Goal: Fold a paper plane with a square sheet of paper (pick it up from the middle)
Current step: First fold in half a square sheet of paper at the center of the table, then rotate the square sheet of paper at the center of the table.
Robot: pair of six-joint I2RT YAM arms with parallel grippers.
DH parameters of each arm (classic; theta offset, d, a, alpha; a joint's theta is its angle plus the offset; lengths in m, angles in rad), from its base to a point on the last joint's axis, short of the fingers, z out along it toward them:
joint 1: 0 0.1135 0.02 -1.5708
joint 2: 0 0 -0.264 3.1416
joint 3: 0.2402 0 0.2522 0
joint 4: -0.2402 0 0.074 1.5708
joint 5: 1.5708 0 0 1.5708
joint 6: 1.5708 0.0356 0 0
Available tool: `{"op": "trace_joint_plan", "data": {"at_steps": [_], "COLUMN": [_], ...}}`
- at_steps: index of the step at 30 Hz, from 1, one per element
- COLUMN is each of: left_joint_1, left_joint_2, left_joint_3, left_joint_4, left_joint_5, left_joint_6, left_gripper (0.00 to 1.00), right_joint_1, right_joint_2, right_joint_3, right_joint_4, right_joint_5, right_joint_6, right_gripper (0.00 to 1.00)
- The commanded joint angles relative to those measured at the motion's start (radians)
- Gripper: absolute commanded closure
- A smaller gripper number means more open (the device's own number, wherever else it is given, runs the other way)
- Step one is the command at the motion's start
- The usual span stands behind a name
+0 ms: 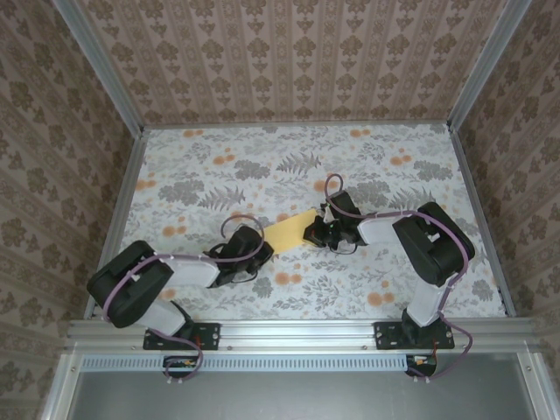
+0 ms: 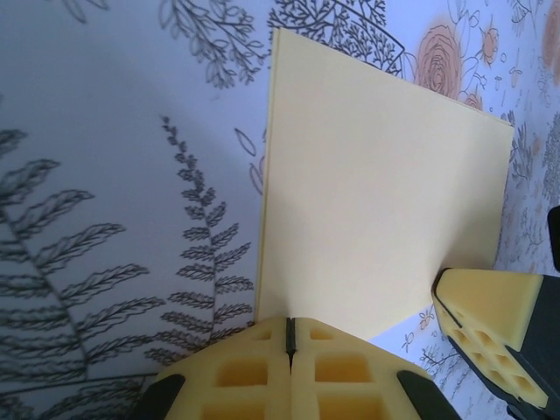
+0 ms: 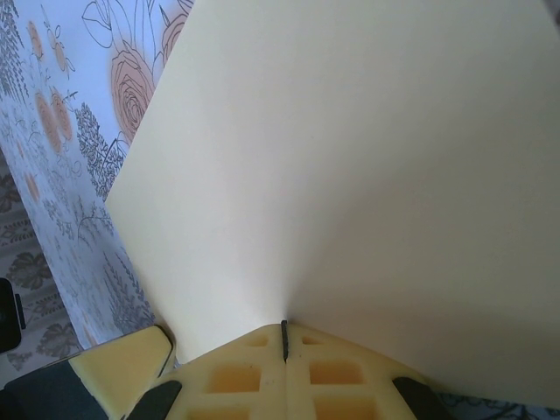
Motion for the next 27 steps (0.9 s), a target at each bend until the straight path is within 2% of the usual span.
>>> {"op": "trace_joint_plan", "data": {"at_steps": [1, 3, 8, 12, 14, 19, 27], "left_joint_1": [0.027, 0.049, 0.146, 0.253, 0.302, 0.411, 0.479], "left_joint_2": [-0.018, -0.064, -0.176, -0.226, -0.230, -0.215, -0.211], "left_joint_3": [-0.043, -0.023, 0.119, 0.207, 0.228, 0.256, 0.269], "left_joint_4": [-0.236, -0.282, -0.529, -0.680, -0.717, -0.755, -0.806], "left_joint_5": [-0.055, -0.046, 0.005, 0.062, 0.086, 0.139, 0.150], "left_joint_6": [0.042, 0.094, 0.324, 0.465, 0.505, 0.569, 0.621], "left_gripper": [1.00, 1.00, 0.99, 0.85, 0.78, 0.59, 0.40], "right_joint_1": [-0.020, -0.023, -0.024, 0.007, 0.043, 0.146, 0.228], "right_joint_2": [0.072, 0.056, -0.019, -0.082, -0.079, 0.025, 0.233], "right_joint_3": [-0.028, -0.022, 0.056, 0.152, 0.206, 0.353, 0.607], "right_joint_4": [-0.150, -0.143, -0.199, -0.306, -0.365, -0.456, -0.579], "right_joint_5": [0.205, 0.190, 0.139, 0.159, 0.195, 0.255, 0.295], "right_joint_6": [0.009, -0.008, -0.111, -0.194, -0.216, -0.225, -0.229], "right_gripper": [1.00, 1.00, 1.00, 0.99, 0.94, 0.89, 0.90]}}
